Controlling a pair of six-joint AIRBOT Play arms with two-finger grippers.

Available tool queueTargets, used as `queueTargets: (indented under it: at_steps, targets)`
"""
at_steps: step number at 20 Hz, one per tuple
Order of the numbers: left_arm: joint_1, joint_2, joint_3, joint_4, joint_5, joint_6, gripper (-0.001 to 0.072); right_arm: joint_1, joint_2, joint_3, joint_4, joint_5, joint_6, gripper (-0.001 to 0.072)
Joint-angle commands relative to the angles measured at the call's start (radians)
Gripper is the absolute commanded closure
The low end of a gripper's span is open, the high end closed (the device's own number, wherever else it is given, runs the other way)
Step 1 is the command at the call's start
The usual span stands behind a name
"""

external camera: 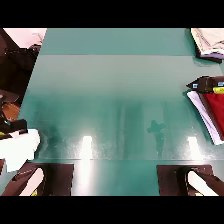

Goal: Fold the shirts.

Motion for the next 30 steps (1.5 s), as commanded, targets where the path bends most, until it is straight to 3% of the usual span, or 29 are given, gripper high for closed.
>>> queueTargets:
  at_steps: [1, 2, 4, 5, 6, 9, 12, 14, 17, 20, 24, 27, 30]
  targets:
    - [0.006, 0.006, -0.137, 0.039, 0.089, -0.052, 0.0028, 0.001, 0.0, 0.0, 0.0, 0.007, 0.0, 0.069]
    - [0.006, 0.006, -0.146, 0.038, 0.101, -0.055, 0.0075, 0.001, 0.0, 0.0, 0.0, 0.007, 0.0, 0.069]
    - [0.006, 0.006, -0.143, 0.035, 0.108, -0.05, 0.0488, 0.001, 0.0, 0.0, 0.0, 0.006, 0.0, 0.069]
    - [0.006, 0.006, -0.14, 0.035, 0.111, -0.05, 0.0635, 0.001, 0.0, 0.0, 0.0, 0.006, 0.0, 0.069]
    - [0.006, 0.006, -0.131, 0.033, 0.113, -0.05, 0.0683, 0.001, 0.0, 0.0, 0.0, 0.006, 0.0, 0.0691]
    - [0.0, 0.006, -0.001, -0.045, 0.093, -0.02, 0.0684, 0.001, 0.001, 0.002, 0.002, 0.0, 0.0, 0.069]
    - [-0.09, 0.006, 0.296, -0.156, 0.037, 0.008, 0.0684, 0.001, 0.0, 0.063, 0.002, -0.015, 0.0, 0.069]
    - [-0.19, 0.006, 0.534, -0.319, -0.009, 0.008, 0.0684, 0.001, 0.0, 0.128, 0.009, -0.029, 0.0, 0.069]
    - [-0.355, 0.005, 0.823, -0.561, 0.023, 0.007, 0.0684, 0.001, 0.0, 0.23, 0.008, -0.053, 0.0, 0.069]
    - [-0.51, -0.011, 1.008, -0.573, 0.08, 0.007, 0.0685, 0.001, 0.0, 0.304, 0.008, -0.083, 0.0, 0.069]
    - [-0.641, -0.098, 1.092, -0.581, 0.079, 0.011, 0.0685, 0.001, 0.0, 0.35, 0.009, -0.092, 0.001, 0.0691]
    - [-0.771, -0.246, 1.092, -0.581, 0.055, 0.017, 0.0684, 0.001, 0.001, 0.351, 0.009, -0.084, 0.001, 0.069]
    - [-0.908, -0.449, 1.092, -0.602, 0.066, 0.085, 0.0683, 0.001, 0.001, 0.351, 0.009, -0.068, 0.001, 0.069]
